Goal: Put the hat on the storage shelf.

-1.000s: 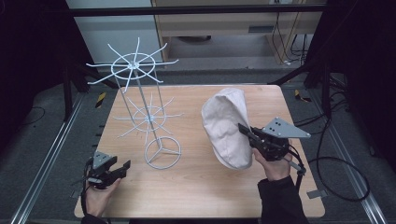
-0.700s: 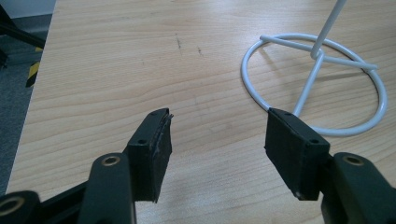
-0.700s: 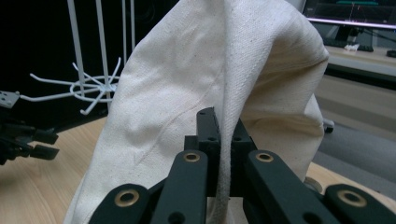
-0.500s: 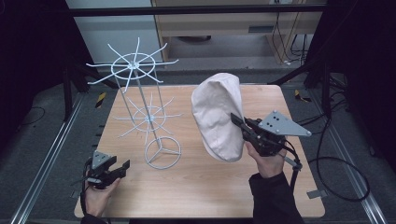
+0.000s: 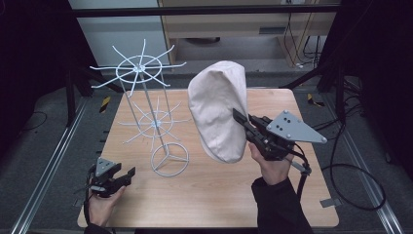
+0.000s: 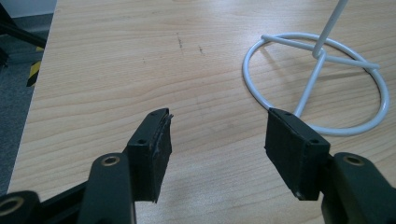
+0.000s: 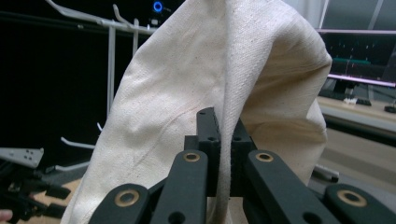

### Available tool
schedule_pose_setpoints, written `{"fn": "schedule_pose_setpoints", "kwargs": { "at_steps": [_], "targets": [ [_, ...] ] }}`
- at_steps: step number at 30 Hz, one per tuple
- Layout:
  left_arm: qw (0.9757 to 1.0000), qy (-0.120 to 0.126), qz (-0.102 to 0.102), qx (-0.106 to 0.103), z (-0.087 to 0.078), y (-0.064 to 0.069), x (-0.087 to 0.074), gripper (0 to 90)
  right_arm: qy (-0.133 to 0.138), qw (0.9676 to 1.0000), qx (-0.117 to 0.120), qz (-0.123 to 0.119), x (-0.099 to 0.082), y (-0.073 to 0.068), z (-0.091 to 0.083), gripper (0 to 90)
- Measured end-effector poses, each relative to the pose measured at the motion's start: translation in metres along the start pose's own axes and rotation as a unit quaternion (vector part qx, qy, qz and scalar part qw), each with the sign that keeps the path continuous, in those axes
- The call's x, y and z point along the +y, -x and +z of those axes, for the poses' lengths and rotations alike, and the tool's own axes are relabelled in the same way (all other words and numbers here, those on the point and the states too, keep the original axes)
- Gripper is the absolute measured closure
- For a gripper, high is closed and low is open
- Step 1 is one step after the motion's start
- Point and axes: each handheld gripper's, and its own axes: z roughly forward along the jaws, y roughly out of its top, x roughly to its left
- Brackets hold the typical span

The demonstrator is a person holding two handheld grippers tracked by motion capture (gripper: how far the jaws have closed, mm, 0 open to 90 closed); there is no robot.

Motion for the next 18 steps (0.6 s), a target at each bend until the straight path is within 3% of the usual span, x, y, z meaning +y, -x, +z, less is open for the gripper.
{"fn": "schedule_pose_setpoints", "kwargs": {
  "at_steps": [8,18],
  "targets": [
    [1.0,0.0,0.001,0.0,0.0,0.001,0.0,40.9,0.037,0.9993,0.006,-0.007,0.023,-0.012,0.007,88.7],
    [1.0,0.001,0.0,0.001,0.0,0.001,0.0,40.8,0.057,0.9979,0.023,-0.02,0.04,-0.029,0.019,88.6]
  ]
}}
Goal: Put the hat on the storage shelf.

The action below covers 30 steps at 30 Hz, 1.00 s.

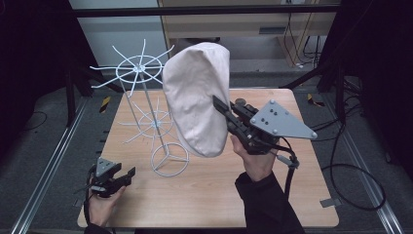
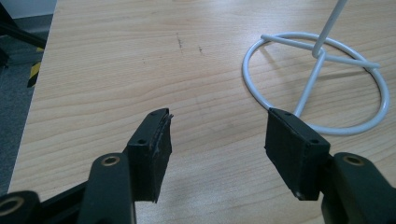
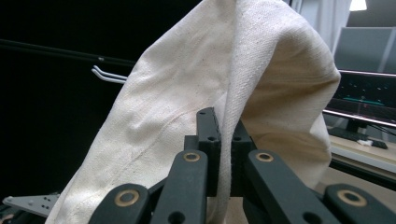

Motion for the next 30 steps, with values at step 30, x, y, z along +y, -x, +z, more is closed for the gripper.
{"fn": "schedule_pose_setpoints", "kwargs": {
  "at_steps": [30],
  "targets": [
    [1.0,-0.005,0.003,0.002,0.001,0.001,0.0,40.8,-0.1,0.9944,0.032,0.014,-0.062,-0.016,0.032,84.6]
  ]
}}
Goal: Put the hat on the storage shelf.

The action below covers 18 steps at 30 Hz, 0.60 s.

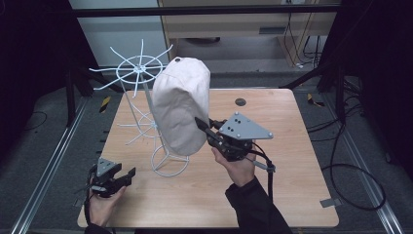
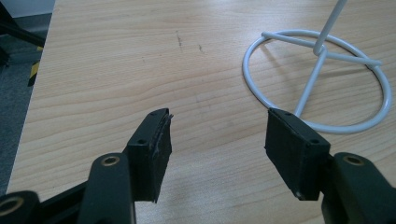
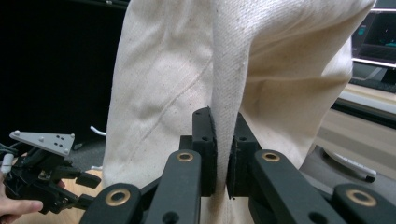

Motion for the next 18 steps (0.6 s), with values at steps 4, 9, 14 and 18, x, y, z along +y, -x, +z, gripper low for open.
{"fn": "schedule_pose_setpoints", "kwargs": {
  "at_steps": [4,9,14,18],
  "targets": [
    [1.0,0.0,0.0,-0.001,0.0,0.0,0.0,40.8,-0.006,1.0,0.001,0.005,-0.006,0.0,0.002,83.2],
    [1.0,-0.001,0.001,-0.001,0.0,0.0,0.0,40.8,-0.008,0.9999,0.0,0.007,-0.009,0.001,0.002,81.3],
    [1.0,0.001,-0.002,0.0,0.001,0.0,0.0,40.8,-0.01,0.9998,-0.002,0.014,-0.013,0.005,0.001,77.1],
    [1.0,0.0,-0.001,-0.001,0.001,0.0,0.0,40.7,-0.007,0.9997,-0.003,0.024,-0.017,0.008,-0.002,74.4]
  ]
}}
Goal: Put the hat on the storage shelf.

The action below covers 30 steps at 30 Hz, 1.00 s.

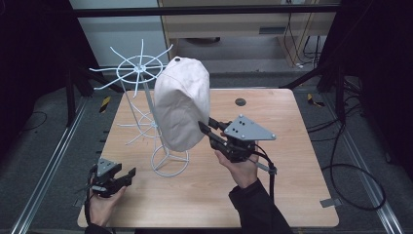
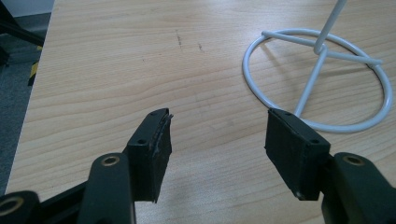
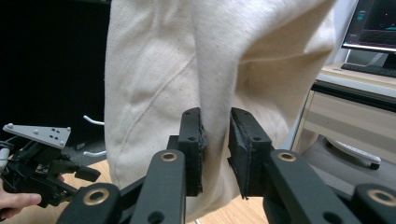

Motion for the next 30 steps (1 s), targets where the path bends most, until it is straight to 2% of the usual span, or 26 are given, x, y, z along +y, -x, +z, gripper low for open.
{"fn": "schedule_pose_setpoints", "kwargs": {
  "at_steps": [3,6,7,8,9,10,11,15,17,18,20,21,22,24,25,26,29,30],
  "targets": [
    [1.0,-0.003,0.002,-0.001,0.0,0.0,0.0,40.8,0.001,1.0,-0.002,0.004,-0.003,0.003,-0.003,70.0],
    [1.0,-0.001,0.0,0.0,0.0,0.0,0.0,40.7,0.003,0.9999,-0.008,0.01,-0.007,0.006,-0.009,60.5],
    [1.0,-0.001,0.0,0.0,0.0,0.0,0.0,40.6,0.003,0.9999,-0.008,0.01,-0.007,0.006,-0.009,60.5],
    [1.0,-0.002,0.002,0.0,0.0,0.0,0.0,40.5,0.005,0.9997,-0.015,0.019,-0.012,0.009,-0.014,53.6],
    [1.0,-0.002,0.002,0.0,0.0,0.0,0.0,40.4,0.005,0.9996,-0.019,0.021,-0.014,0.011,-0.015,50.7],
    [1.0,-0.001,0.001,-0.001,0.0,0.0,0.0,40.4,0.005,0.9996,-0.019,0.021,-0.014,0.011,-0.015,50.7],
    [1.0,0.0,0.0,-0.001,0.0,0.0,0.0,40.3,0.0,0.9993,-0.026,0.028,-0.02,0.015,-0.021,45.7],
    [1.0,-0.001,0.001,-0.002,0.0,0.0,0.0,39.7,-0.025,0.9979,-0.046,0.038,-0.037,0.026,-0.034,36.4],
    [1.0,-0.001,0.001,-0.003,0.0,0.0,0.0,39.3,-0.031,0.9972,-0.052,0.045,-0.042,0.029,-0.037,34.9],
    [1.0,-0.002,0.002,-0.004,0.0,0.0,-0.001,39.1,-0.052,0.9952,-0.064,0.051,-0.056,0.037,-0.045,32.7],
    [1.0,-0.002,0.001,-0.004,0.001,0.001,-0.001,38.6,-0.067,0.9932,-0.073,0.061,-0.068,0.045,-0.052,30.7],
    [1.0,-0.002,0.001,-0.004,0.001,0.001,-0.001,38.4,-0.067,0.9932,-0.073,0.061,-0.068,0.045,-0.052,30.7],
    [1.0,-0.002,0.001,-0.006,0.002,0.001,-0.001,38.2,-0.091,0.9893,-0.083,0.079,-0.085,0.055,-0.061,28.4],
    [1.0,-0.005,0.004,-0.007,0.002,0.001,-0.001,37.5,-0.108,0.9852,-0.097,0.091,-0.101,0.063,-0.069,26.6],
    [1.0,-0.005,0.004,-0.007,0.002,0.001,-0.001,37.3,-0.108,0.9852,-0.097,0.091,-0.101,0.063,-0.069,26.6],
    [0.9999,-0.004,0.003,-0.009,0.003,0.001,-0.001,36.8,-0.13,0.9799,-0.112,0.102,-0.117,0.071,-0.076,24.6],
    [0.9999,-0.007,0.004,-0.012,0.004,0.001,-0.001,35.2,-0.155,0.9726,-0.13,0.115,-0.138,0.082,-0.084,22.1],
    [0.9999,-0.008,0.003,-0.015,0.005,0.001,-0.001,34.6,-0.169,0.9684,-0.137,0.121,-0.148,0.086,-0.087,21.2]
  ]
}}
